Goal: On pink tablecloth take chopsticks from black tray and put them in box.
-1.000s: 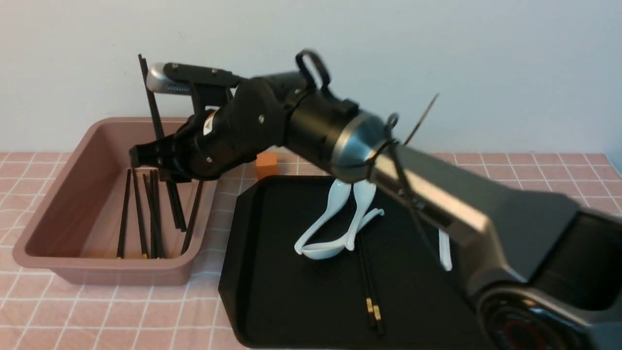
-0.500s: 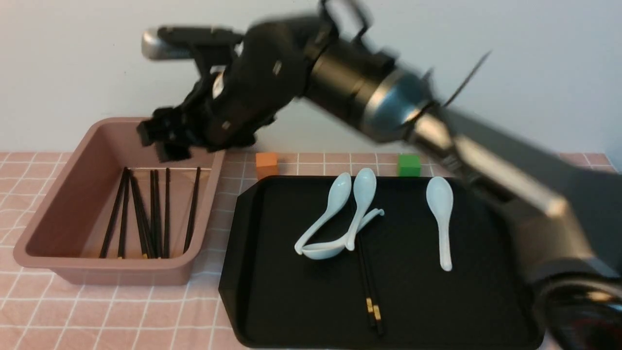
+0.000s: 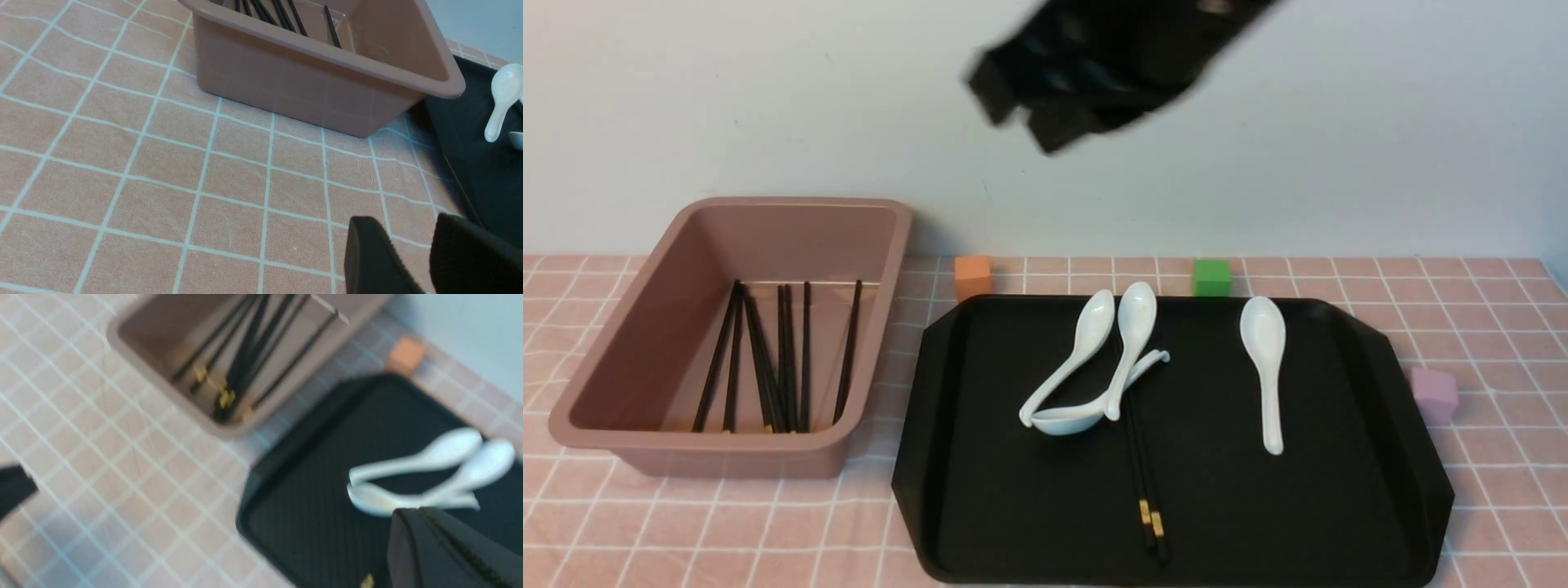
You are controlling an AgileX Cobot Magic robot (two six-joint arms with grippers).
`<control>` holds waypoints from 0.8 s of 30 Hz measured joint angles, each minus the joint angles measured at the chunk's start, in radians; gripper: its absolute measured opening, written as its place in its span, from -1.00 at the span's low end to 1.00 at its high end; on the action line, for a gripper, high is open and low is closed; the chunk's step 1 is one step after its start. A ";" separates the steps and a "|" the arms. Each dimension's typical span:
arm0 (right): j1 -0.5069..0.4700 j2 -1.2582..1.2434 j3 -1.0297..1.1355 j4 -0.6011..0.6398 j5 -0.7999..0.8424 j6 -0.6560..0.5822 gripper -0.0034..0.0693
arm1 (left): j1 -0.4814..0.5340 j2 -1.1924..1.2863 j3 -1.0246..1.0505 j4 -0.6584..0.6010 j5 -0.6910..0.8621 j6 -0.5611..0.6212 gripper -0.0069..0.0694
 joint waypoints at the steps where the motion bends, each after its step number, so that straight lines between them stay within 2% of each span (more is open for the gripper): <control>1: 0.000 -0.035 0.058 -0.001 0.000 0.003 -0.95 | 0.000 0.000 0.000 0.000 0.000 0.000 -0.19; 6: 0.000 -0.189 0.247 -0.003 0.007 0.006 -0.95 | 0.000 0.000 0.000 0.000 0.000 0.000 -0.19; 17: -0.009 -0.338 0.324 -0.121 0.005 -0.040 -0.94 | 0.000 0.000 0.000 0.000 0.000 0.000 -0.19; 20: -0.048 -0.401 0.403 -0.122 -0.004 -0.043 -0.94 | 0.000 0.000 0.000 0.000 0.000 0.000 -0.19; 24: -0.199 -0.584 0.652 -0.079 -0.108 -0.060 -0.94 | 0.000 0.000 0.000 0.000 0.000 0.000 -0.19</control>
